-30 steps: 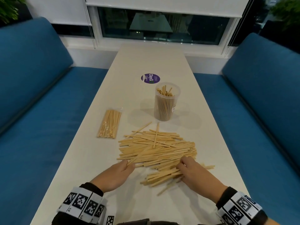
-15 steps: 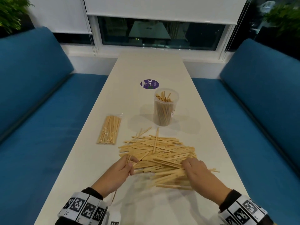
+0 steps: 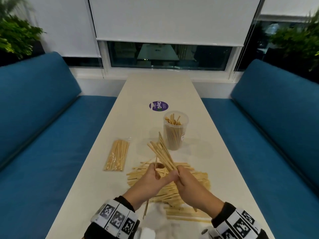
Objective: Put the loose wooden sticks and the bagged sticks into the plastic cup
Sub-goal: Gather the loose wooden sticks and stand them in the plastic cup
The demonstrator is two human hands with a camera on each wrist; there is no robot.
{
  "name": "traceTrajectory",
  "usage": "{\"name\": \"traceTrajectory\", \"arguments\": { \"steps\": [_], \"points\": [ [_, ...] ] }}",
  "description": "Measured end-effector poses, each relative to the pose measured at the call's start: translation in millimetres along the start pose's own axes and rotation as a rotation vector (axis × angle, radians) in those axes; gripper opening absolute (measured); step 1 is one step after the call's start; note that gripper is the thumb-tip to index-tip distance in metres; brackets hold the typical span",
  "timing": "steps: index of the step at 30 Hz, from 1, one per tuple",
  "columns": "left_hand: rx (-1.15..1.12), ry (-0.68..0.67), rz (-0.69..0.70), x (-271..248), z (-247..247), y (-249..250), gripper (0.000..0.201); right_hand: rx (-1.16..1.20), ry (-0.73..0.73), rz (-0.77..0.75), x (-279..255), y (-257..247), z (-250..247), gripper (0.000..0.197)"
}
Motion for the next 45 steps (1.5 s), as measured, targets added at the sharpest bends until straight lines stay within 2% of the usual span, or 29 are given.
{"name": "traceTrajectory", "arguments": {
  "steps": [1, 3, 4, 6, 7, 10, 14, 17, 19, 21, 23, 25, 27, 29, 33, 37, 40, 45],
  "points": [
    [-0.028, 0.048, -0.026, 4, 1, 3, 0.075, 0.012, -0.001, -0.04, 2, -7, 7, 0.015],
    [-0.168, 0.13, -0.057, 10, 0, 8, 0.07, 0.04, 0.006, -0.105, 4, -17, 19, 0.037],
    [-0.229, 0.161, -0.054, 14, 0, 11, 0.063, 0.032, 0.021, -0.11, 4, -21, 21, 0.041],
    [-0.289, 0.24, -0.039, 18, -5, 15, 0.038, -0.024, 0.049, -0.121, 1, -30, 20, 0.034],
    [-0.307, 0.275, -0.038, 20, -8, 14, 0.035, -0.038, 0.068, -0.152, -1, -35, 20, 0.03],
    [-0.385, 0.346, -0.103, 24, -12, 4, 0.047, -0.057, 0.094, -0.213, -2, -45, 25, 0.033],
    [-0.517, 0.354, -0.21, 23, -17, -16, 0.046, -0.008, 0.004, -0.211, -4, -45, 35, 0.054],
    [-0.591, 0.413, -0.178, 20, -32, -22, 0.037, 0.059, -0.063, -0.168, -7, -37, 29, 0.062],
    [-0.659, 0.458, -0.158, 17, -43, -25, 0.038, 0.101, -0.013, -0.104, -5, -19, 16, 0.059],
    [-0.707, 0.454, -0.153, 14, -50, -29, 0.039, 0.019, 0.036, -0.057, -7, 5, 3, 0.054],
    [-0.71, 0.437, -0.152, 12, -54, -36, 0.037, -0.236, -0.01, -0.045, -13, 27, -2, 0.051],
    [-0.649, 0.414, -0.16, 11, -56, -44, 0.035, -0.47, -0.107, -0.065, -22, 50, 3, 0.061],
    [-0.594, 0.383, -0.149, 10, -54, -48, 0.034, -0.58, -0.193, -0.065, -27, 71, 12, 0.076],
    [-0.547, 0.336, -0.138, 10, -49, -48, 0.035, -0.599, -0.197, -0.05, -27, 83, 15, 0.081],
    [-0.521, 0.268, -0.126, 10, -39, -45, 0.037, -0.751, -0.087, -0.12, -17, 86, 13, 0.078],
    [-0.511, 0.246, -0.128, 10, -36, -44, 0.038, -0.819, -0.074, -0.224, -13, 79, 21, 0.051],
    [-0.524, 0.238, -0.136, 10, -34, -47, 0.039, -0.849, -0.092, -0.223, -17, 75, 21, 0.039],
    [-0.566, 0.232, -0.155, 8, -31, -48, 0.037, -0.908, -0.072, -0.233, -19, 77, 21, 0.051]
  ]
}}
Point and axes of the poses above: each hand's wrist, its own x-axis towards the middle knuckle, its own z-axis out of the palm, y = z × x, the point moved 7 cm from there along x, towards the middle knuckle, and after that the axes turned 7 degrees about x, right-handed, at the moved point
